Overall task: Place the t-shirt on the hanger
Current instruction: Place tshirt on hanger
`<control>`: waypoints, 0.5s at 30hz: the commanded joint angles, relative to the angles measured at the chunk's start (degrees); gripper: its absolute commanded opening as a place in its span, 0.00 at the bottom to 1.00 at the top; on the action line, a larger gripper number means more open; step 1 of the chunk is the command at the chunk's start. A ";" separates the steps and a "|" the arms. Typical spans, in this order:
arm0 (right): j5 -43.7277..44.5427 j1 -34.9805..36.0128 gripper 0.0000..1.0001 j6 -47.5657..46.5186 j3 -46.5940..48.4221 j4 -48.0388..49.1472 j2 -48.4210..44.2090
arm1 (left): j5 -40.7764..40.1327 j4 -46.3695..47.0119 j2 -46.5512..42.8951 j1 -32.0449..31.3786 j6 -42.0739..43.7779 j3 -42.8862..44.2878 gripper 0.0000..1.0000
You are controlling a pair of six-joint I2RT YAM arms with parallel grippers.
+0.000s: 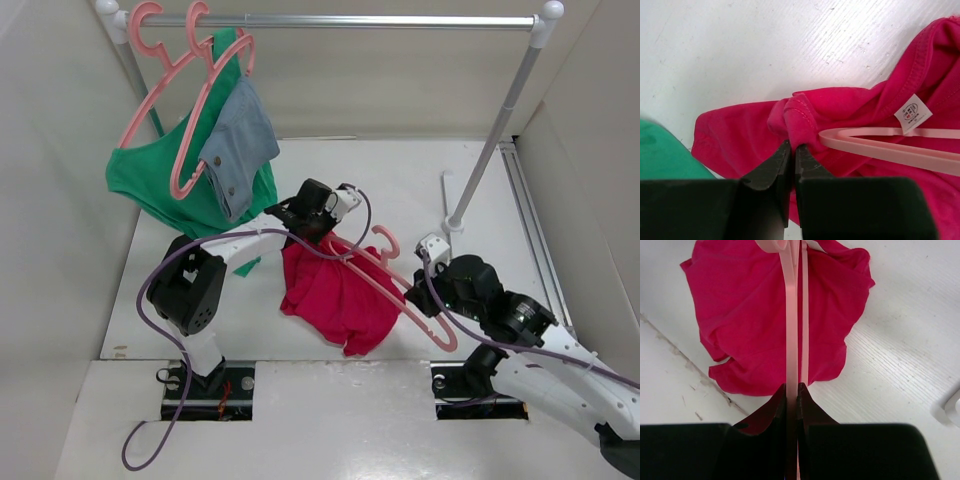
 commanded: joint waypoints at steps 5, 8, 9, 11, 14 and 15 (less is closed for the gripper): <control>1.61 0.64 0.00 -2.05 1.70 4.69 4.84 | 0.66 -0.21 -0.67 -0.04 0.12 2.61 0.00; -0.76 1.78 0.00 -4.24 1.71 5.31 4.85 | 1.19 -0.74 -0.67 -0.04 0.12 3.93 0.00; -1.29 2.74 0.00 -4.78 2.23 5.31 4.16 | 0.32 -0.74 -0.67 -0.04 0.12 4.80 0.00; -1.29 4.49 0.00 -5.56 2.23 4.70 2.06 | -0.56 -0.74 0.02 0.49 -0.40 5.95 0.00; -0.68 5.64 0.00 -6.36 2.76 3.47 0.20 | -1.27 -2.05 1.26 1.81 -0.41 8.41 0.00; -0.68 5.65 0.00 -6.97 2.76 3.46 0.19 | -1.80 -2.06 1.87 1.81 -0.41 8.94 0.00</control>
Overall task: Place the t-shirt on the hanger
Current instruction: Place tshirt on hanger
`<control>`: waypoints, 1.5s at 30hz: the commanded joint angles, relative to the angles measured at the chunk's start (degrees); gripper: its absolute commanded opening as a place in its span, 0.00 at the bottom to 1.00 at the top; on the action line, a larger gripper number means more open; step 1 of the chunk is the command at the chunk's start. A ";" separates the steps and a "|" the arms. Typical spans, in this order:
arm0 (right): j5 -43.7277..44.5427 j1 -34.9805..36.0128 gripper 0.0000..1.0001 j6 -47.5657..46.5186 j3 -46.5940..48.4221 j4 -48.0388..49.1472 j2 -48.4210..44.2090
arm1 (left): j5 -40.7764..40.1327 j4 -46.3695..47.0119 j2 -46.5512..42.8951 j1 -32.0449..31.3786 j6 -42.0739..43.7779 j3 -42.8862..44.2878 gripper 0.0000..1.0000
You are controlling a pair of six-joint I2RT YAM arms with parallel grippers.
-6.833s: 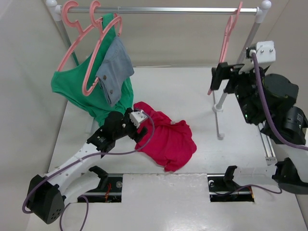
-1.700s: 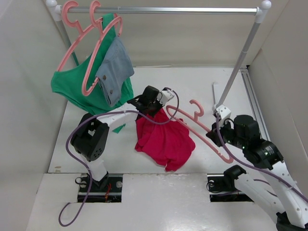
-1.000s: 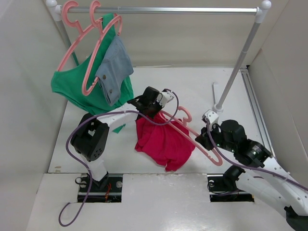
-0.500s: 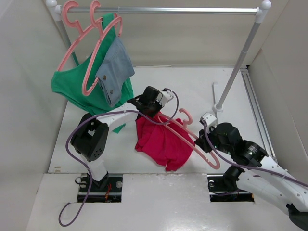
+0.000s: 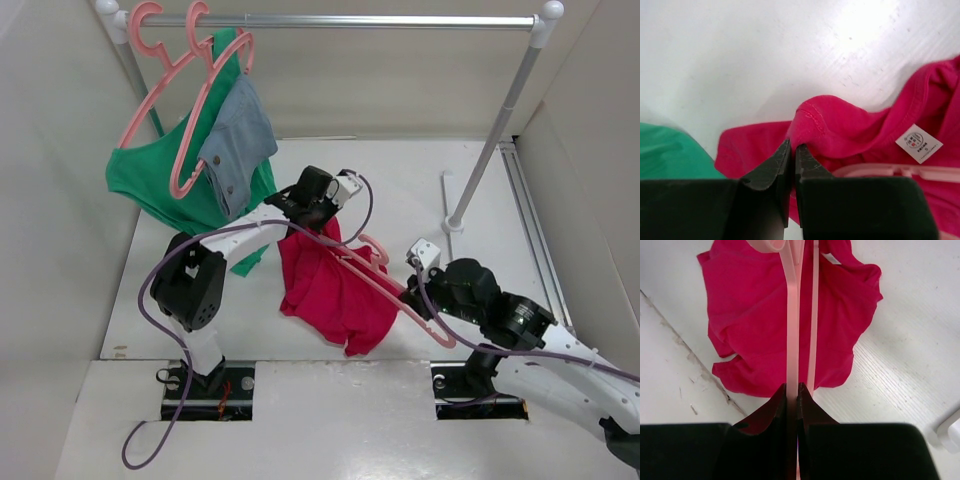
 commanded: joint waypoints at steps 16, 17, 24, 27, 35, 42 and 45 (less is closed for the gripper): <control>9.15 1.12 0.00 5.02 3.27 11.00 6.22 | 11.26 -9.20 -4.35 0.15 -4.62 7.55 0.00; 9.15 1.12 0.00 5.02 3.79 13.19 6.92 | 11.27 -9.82 -4.36 0.15 -5.15 8.61 0.00; 12.13 0.43 0.00 2.20 5.90 15.04 5.71 | 18.47 -12.37 -5.93 -1.09 -9.19 17.49 0.00; 12.13 -0.89 0.00 0.44 5.90 15.85 2.98 | 20.50 -12.37 -7.42 -1.09 -9.89 19.77 0.00; 12.66 -5.11 0.00 -2.18 5.38 23.99 -1.86 | 24.80 -15.53 -9.19 -5.91 -8.49 27.33 0.00; 8.00 -7.92 0.00 -4.13 7.22 27.71 2.53 | 28.13 -20.28 -7.52 -9.96 -5.15 38.76 0.00; 8.79 -8.72 0.00 -3.51 4.86 29.20 -1.05 | 30.43 -22.30 -9.00 -9.96 -2.44 37.72 0.00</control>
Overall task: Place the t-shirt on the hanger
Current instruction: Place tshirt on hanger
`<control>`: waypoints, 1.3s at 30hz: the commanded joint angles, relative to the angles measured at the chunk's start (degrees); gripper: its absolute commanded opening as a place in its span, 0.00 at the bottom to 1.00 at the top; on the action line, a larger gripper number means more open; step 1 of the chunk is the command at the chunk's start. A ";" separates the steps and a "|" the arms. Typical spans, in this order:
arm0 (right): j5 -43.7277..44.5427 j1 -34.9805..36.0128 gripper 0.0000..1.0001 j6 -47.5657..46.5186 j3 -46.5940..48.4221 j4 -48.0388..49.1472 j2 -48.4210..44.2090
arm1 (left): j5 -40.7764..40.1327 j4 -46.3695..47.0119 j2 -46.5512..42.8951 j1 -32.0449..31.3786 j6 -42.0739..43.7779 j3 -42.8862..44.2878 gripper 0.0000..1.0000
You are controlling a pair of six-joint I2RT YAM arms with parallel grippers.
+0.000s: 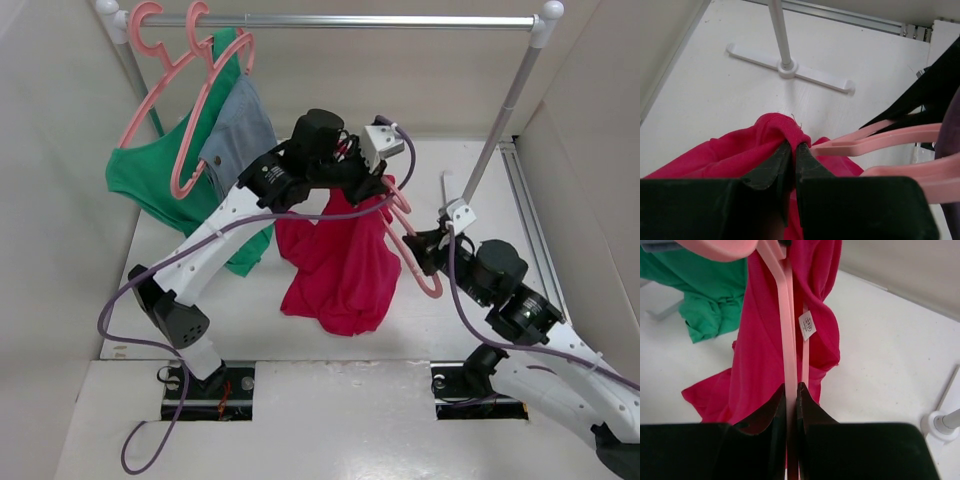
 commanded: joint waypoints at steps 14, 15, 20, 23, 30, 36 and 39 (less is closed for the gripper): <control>-2.51 -4.36 0.00 1.40 -3.62 6.35 -8.04 | 6.77 -8.69 -9.87 -0.83 23.25 -7.58 0.40; -3.38 -4.36 0.00 1.39 -3.63 6.35 -8.57 | 5.90 -8.70 -10.40 -0.30 24.67 -8.28 0.44; -5.66 -4.36 0.00 0.86 -5.82 6.35 -8.58 | 1.06 1.73 -14.09 3.39 27.31 -11.80 0.49; -6.19 -4.36 0.00 0.86 -5.83 6.35 -8.58 | -1.40 6.40 -15.93 3.92 31.08 -15.03 0.52; -9.00 -4.36 0.00 -1.16 -4.68 6.35 -7.00 | 5.51 25.91 -25.52 6.73 43.11 -33.57 0.86; -10.15 -4.36 0.00 -1.68 -3.54 6.35 -5.33 | 11.15 17.07 -20.44 6.73 46.99 -27.72 0.94; -10.68 -4.36 0.00 -2.21 -3.54 6.35 -5.33 | 11.78 13.36 -17.62 6.73 51.57 -26.39 0.94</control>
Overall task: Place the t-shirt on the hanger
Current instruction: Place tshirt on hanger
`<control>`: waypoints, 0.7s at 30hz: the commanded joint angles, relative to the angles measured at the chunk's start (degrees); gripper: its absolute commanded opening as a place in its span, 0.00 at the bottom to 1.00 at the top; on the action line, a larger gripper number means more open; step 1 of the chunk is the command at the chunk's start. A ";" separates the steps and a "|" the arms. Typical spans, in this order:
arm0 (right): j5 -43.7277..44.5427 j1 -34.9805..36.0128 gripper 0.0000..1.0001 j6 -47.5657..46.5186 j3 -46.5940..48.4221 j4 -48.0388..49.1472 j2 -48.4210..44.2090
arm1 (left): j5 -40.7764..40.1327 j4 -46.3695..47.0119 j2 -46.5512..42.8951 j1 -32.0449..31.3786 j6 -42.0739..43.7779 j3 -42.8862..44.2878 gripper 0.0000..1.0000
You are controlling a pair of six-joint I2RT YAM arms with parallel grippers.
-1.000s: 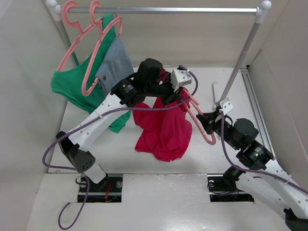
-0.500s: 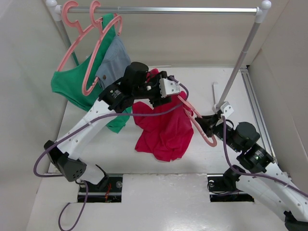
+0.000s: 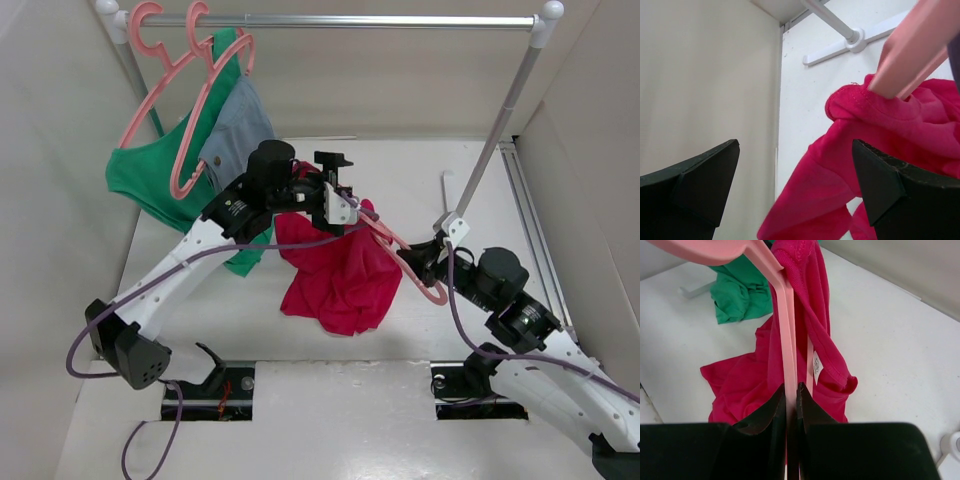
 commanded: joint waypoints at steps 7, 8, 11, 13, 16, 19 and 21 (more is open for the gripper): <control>1.97 -0.89 0.00 0.54 2.18 4.16 -0.36 | 8.49 -25.38 11.74 1.87 19.78 11.17 0.88; 1.97 -0.89 0.00 0.54 2.18 4.16 -0.36 | 9.19 -27.49 13.15 1.87 21.80 13.62 0.86; 1.97 -0.89 0.00 0.54 2.18 4.16 -0.36 | 10.77 -30.94 17.81 1.87 21.82 17.06 0.63; 1.97 -0.89 0.00 0.54 2.71 4.16 -0.36 | 12.62 -31.64 18.35 1.87 20.34 18.83 0.50; 1.97 -0.89 0.00 0.54 2.19 4.16 -0.97 | 13.94 -31.64 18.35 1.87 18.76 18.83 0.20; 2.50 -0.89 0.00 0.54 2.18 4.16 -0.98 | 14.55 -33.12 17.12 1.87 19.27 16.03 0.21; 2.50 -0.89 0.00 0.54 2.18 4.16 -0.98 | 14.56 -33.84 16.59 1.87 21.91 14.01 0.39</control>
